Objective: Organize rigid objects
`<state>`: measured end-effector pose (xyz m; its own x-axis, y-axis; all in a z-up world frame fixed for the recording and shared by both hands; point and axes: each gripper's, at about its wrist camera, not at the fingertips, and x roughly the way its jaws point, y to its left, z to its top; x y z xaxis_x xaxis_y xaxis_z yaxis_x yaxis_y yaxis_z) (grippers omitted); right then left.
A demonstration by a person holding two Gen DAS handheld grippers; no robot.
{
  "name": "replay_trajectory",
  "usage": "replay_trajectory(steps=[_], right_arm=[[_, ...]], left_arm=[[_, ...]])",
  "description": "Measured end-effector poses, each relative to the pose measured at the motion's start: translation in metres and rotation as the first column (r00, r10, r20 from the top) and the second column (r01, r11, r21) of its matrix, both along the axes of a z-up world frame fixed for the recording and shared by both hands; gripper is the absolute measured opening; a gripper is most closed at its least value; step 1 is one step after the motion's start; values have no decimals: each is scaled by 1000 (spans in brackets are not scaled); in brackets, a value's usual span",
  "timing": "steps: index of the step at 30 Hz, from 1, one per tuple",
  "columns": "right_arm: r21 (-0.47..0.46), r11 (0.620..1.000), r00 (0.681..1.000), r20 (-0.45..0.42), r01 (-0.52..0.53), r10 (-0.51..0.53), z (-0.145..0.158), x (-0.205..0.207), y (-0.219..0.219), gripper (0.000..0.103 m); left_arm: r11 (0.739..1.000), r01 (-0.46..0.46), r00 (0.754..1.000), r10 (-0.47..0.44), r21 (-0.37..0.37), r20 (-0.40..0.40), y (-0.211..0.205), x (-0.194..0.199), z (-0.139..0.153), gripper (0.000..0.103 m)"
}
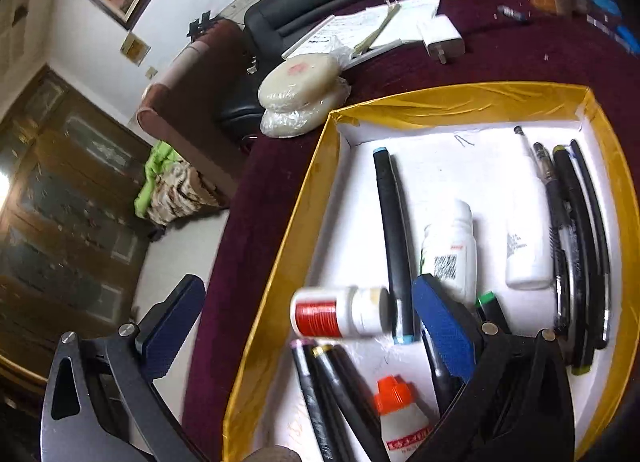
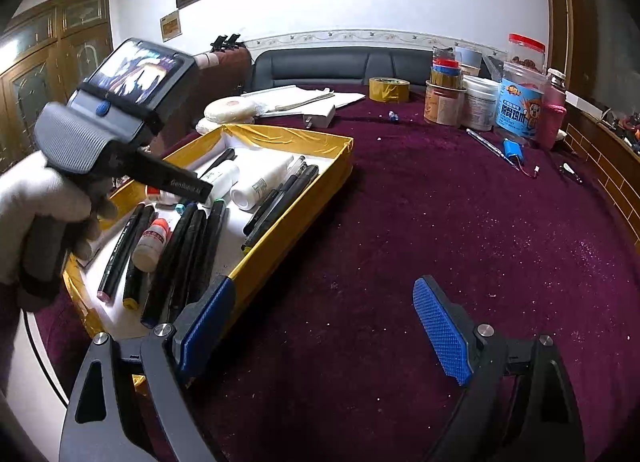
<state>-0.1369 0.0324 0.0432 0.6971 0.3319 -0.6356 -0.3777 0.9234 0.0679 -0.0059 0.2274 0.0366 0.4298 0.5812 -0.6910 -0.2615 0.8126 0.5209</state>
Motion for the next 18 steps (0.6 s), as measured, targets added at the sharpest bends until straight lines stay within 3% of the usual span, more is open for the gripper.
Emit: replay_trajectory(steps=[6,9,13,15,18], right_arm=[[14,1000,1000,-9,12,-12,0,5,-7,88],[16,1000,1000,-4,19,-19,0,4,-10,88],[29,999,1000,-11,26,-25,-1,7,-13,88],[34,999,1000,-17,15,-14,-3,8,-11,88],[21,1000,1000,-8,-21,21,-1,7,-3,88]], left_arm=[[994,40,997,-32,105,-76,-16,33,-10,103],[996,27,998,-22,84,-51,-16,39,-5,103],[998,58,992,-61,28,109,-22,12,26,103],[997,72,975,-66,-22,213,-17,-14,42,103],[991,91,928,-50,-95,370,-10,-73,65,103]])
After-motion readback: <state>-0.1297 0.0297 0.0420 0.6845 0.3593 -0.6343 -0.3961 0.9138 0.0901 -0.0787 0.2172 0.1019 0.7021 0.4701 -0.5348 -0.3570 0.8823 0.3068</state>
